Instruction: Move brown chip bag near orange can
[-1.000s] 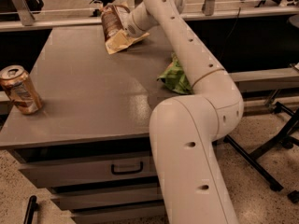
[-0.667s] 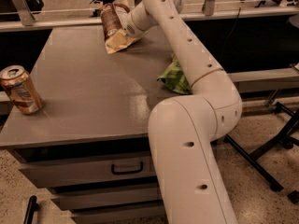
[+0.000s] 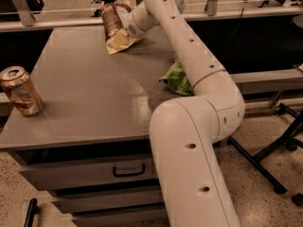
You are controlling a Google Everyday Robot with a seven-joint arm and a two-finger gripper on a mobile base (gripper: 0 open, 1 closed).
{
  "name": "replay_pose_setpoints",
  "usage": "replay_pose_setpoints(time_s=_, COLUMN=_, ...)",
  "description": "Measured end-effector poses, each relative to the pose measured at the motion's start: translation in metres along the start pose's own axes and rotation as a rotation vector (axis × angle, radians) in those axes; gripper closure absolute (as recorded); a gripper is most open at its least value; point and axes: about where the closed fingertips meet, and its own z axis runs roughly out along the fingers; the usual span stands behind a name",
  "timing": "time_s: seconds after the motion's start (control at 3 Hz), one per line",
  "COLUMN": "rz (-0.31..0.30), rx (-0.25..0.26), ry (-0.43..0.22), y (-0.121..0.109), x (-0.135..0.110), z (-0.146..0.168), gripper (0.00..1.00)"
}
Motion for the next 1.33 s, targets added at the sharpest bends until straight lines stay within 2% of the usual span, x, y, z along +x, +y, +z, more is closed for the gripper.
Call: replay_pose_setpoints(time_s=1.33, rz=0.0, rx=-0.001, ry=-0.001, y=-0.0001, x=-0.0015, z=-0.0012, gripper=1.0)
